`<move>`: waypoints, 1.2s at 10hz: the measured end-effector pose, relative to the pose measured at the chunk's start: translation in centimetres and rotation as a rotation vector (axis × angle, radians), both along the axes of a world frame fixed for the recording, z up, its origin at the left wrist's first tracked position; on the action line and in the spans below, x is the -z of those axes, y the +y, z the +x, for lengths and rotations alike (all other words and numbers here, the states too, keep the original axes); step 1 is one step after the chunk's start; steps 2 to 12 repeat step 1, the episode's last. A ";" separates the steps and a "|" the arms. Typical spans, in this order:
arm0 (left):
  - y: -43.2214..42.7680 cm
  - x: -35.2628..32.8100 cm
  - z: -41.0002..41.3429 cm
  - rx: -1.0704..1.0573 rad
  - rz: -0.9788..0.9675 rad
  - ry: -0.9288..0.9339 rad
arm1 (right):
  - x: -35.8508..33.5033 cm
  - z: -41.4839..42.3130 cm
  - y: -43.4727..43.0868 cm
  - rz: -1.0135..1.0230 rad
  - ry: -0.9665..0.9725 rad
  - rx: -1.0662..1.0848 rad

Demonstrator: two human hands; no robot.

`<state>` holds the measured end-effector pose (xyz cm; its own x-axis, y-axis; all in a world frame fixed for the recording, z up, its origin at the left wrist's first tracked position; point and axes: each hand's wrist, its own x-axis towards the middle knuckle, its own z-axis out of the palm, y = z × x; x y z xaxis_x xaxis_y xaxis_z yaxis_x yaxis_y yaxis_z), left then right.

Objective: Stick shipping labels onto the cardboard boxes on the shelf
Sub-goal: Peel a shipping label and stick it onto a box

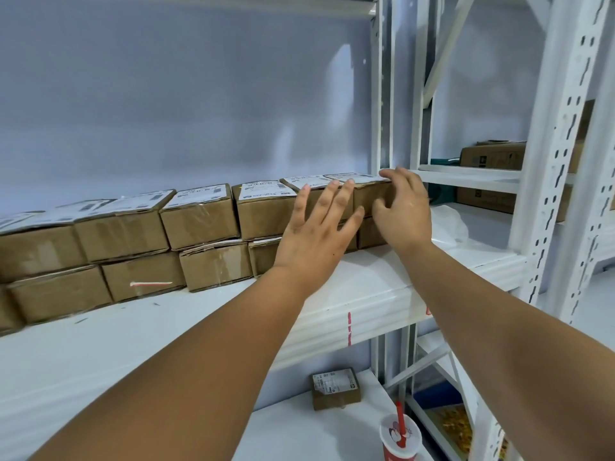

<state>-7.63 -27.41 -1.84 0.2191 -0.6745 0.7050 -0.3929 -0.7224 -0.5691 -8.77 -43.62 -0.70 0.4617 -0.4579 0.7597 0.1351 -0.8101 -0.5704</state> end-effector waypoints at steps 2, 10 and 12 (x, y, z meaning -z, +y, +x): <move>1.2 0.0 -0.1 0.062 0.025 -0.081 | 0.2 -0.2 0.9 -0.120 -0.108 0.139; 1.2 0.0 -0.1 0.062 0.025 -0.081 | 0.2 -0.2 0.9 -0.120 -0.108 0.139; 1.2 0.0 -0.1 0.062 0.025 -0.081 | 0.2 -0.2 0.9 -0.120 -0.108 0.139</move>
